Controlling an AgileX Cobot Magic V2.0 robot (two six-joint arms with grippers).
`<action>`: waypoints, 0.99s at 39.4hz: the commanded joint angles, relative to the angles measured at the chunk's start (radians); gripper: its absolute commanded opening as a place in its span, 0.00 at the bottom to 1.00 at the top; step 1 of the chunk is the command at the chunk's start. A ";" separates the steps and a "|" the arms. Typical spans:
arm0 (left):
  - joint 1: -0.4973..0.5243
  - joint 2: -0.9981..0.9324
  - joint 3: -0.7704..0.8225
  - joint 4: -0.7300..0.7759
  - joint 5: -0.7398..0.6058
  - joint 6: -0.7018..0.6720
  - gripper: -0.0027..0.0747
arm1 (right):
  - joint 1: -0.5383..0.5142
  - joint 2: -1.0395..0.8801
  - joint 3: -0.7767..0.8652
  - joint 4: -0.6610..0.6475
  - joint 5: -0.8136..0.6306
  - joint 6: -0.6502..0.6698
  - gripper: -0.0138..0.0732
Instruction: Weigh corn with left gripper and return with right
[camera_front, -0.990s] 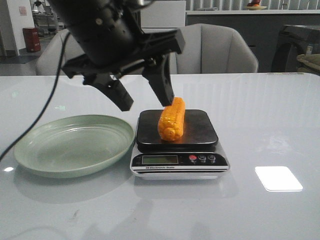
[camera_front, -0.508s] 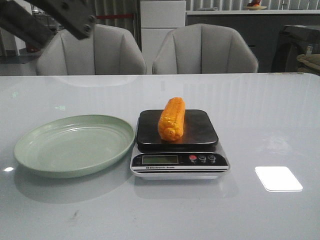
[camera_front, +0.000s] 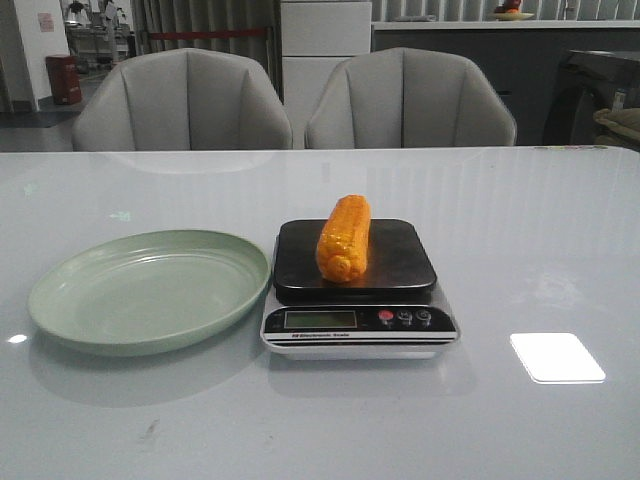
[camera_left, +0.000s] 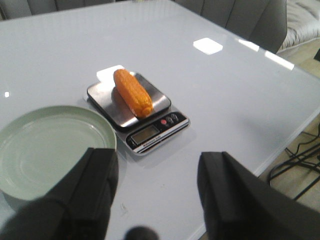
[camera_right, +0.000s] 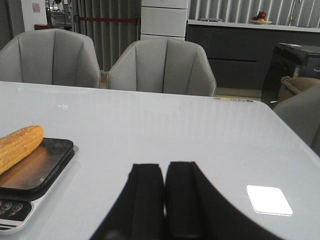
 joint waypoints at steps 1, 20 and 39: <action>-0.010 -0.120 0.011 -0.008 -0.060 0.032 0.48 | -0.004 -0.020 0.008 -0.007 -0.086 -0.006 0.34; -0.010 -0.340 0.115 -0.014 -0.052 0.069 0.18 | -0.004 -0.020 0.008 -0.007 -0.090 -0.007 0.34; -0.010 -0.340 0.117 -0.014 -0.064 0.069 0.18 | -0.004 0.067 -0.104 0.024 -0.236 0.047 0.34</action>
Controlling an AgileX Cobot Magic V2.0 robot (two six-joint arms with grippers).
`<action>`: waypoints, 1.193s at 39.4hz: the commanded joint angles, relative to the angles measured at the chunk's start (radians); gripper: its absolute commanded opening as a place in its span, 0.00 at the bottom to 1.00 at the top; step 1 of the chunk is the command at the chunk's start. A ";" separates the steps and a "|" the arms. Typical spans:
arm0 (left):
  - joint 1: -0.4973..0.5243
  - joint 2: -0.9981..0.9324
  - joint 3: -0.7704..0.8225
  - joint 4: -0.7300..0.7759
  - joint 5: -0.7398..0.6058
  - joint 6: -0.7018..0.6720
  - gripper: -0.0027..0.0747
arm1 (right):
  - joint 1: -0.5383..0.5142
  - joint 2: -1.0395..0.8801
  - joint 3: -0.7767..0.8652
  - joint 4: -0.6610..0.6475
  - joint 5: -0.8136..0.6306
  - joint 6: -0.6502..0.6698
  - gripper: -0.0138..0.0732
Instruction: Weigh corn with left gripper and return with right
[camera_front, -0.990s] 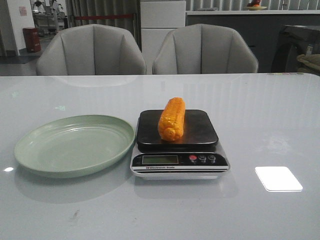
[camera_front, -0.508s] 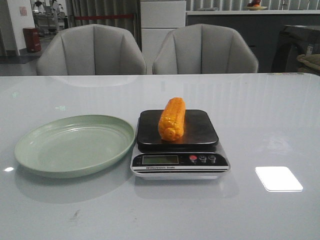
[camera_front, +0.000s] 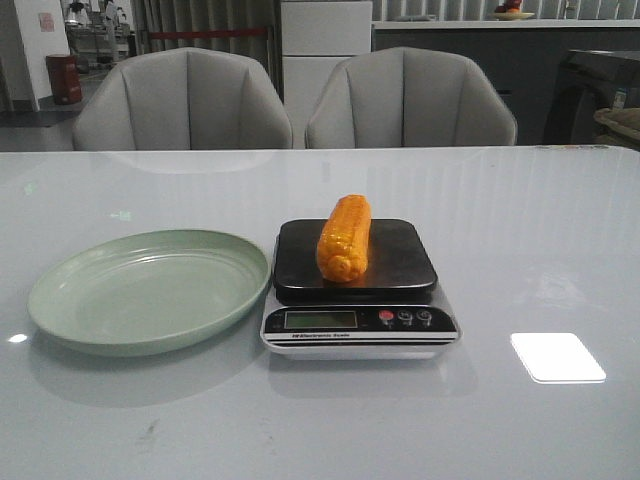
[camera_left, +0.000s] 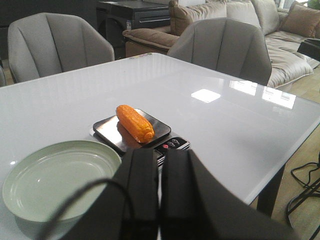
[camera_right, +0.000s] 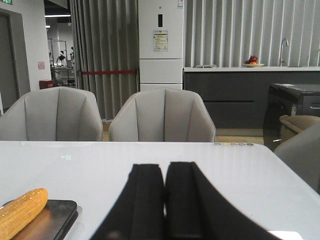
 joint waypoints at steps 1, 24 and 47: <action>-0.006 -0.001 -0.023 -0.016 -0.079 -0.001 0.18 | -0.004 0.075 -0.111 0.002 -0.048 0.008 0.34; -0.006 -0.001 -0.023 -0.016 -0.079 -0.001 0.18 | -0.004 0.410 -0.383 0.010 0.383 0.039 0.34; -0.006 -0.012 -0.023 -0.016 -0.079 -0.001 0.18 | 0.174 0.550 -0.451 0.009 0.410 0.011 0.80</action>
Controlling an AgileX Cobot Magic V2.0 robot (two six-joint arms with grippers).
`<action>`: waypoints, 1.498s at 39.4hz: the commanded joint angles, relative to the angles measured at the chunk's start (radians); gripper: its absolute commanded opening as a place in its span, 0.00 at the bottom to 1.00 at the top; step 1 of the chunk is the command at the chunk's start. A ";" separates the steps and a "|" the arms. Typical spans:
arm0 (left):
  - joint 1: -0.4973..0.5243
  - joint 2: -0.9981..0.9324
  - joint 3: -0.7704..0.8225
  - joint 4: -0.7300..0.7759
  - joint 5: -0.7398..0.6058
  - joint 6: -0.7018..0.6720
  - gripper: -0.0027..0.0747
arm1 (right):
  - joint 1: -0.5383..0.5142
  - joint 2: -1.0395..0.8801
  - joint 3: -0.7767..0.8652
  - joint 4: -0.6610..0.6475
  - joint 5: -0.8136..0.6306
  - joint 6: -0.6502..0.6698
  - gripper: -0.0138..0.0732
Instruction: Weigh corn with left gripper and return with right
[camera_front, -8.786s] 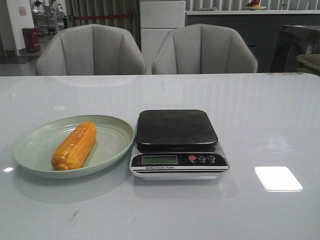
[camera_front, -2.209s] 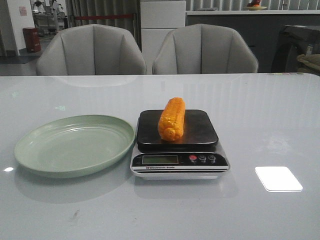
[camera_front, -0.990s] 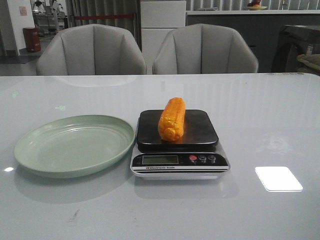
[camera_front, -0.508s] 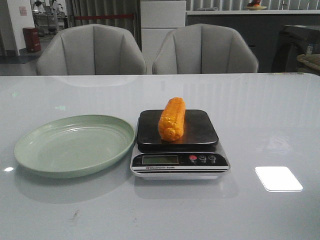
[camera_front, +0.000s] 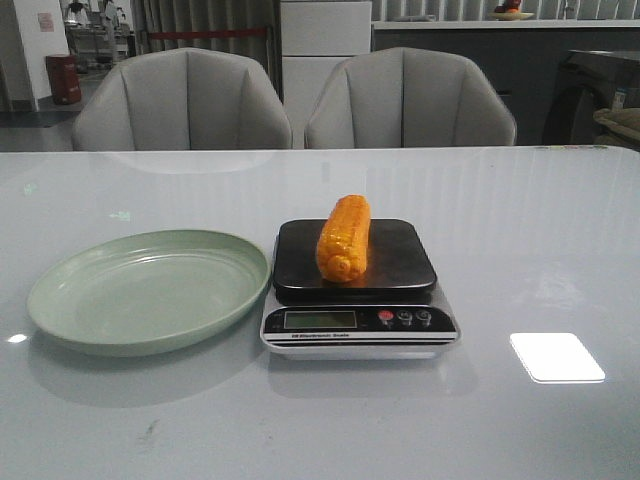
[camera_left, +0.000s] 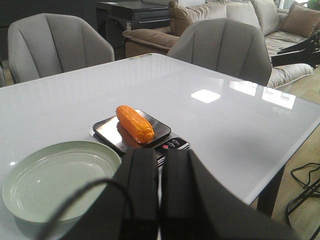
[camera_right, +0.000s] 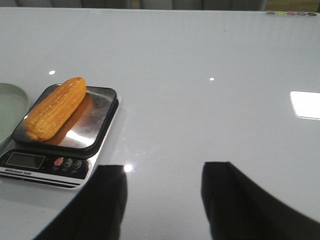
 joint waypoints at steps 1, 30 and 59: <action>-0.006 -0.012 -0.023 -0.016 -0.078 -0.001 0.18 | 0.063 0.085 -0.082 0.001 -0.051 -0.019 0.82; -0.006 -0.012 -0.023 -0.016 -0.078 -0.001 0.18 | 0.338 0.879 -0.764 0.100 0.242 0.226 0.86; -0.006 -0.020 -0.023 -0.016 -0.078 -0.001 0.18 | 0.474 1.334 -1.079 -0.295 0.452 0.831 0.80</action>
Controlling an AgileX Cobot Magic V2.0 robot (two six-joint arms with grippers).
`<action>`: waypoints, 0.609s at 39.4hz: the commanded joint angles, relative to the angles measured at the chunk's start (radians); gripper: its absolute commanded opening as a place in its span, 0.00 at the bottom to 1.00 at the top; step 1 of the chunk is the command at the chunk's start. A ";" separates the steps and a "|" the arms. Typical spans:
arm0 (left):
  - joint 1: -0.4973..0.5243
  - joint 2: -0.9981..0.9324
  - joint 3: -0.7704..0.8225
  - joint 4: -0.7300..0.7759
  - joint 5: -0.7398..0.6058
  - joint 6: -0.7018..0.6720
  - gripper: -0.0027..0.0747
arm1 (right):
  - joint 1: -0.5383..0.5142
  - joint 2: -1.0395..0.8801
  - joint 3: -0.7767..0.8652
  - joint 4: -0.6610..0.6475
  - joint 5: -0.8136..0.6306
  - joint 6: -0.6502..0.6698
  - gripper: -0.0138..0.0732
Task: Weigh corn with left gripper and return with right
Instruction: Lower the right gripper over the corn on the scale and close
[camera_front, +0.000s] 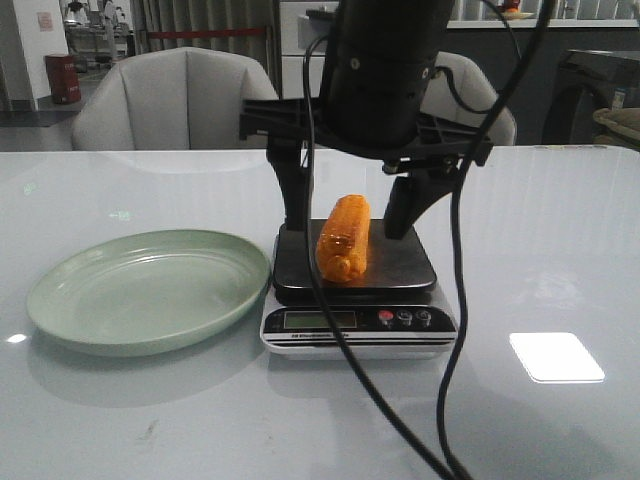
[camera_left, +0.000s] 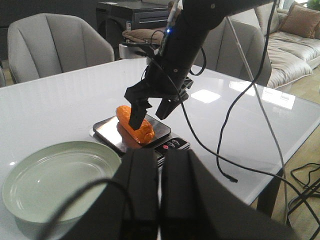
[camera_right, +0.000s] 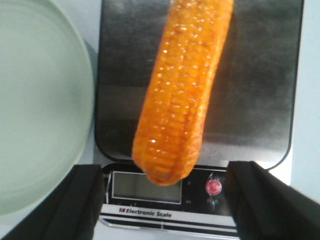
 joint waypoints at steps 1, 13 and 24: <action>-0.006 -0.020 -0.023 -0.016 -0.078 -0.001 0.18 | 0.002 -0.021 -0.036 -0.075 -0.014 0.068 0.78; -0.006 -0.020 -0.023 -0.016 -0.078 -0.001 0.18 | 0.002 0.065 -0.070 -0.075 -0.017 0.072 0.62; -0.006 -0.020 -0.023 -0.016 -0.078 -0.001 0.18 | 0.002 0.077 -0.076 -0.102 -0.030 0.072 0.62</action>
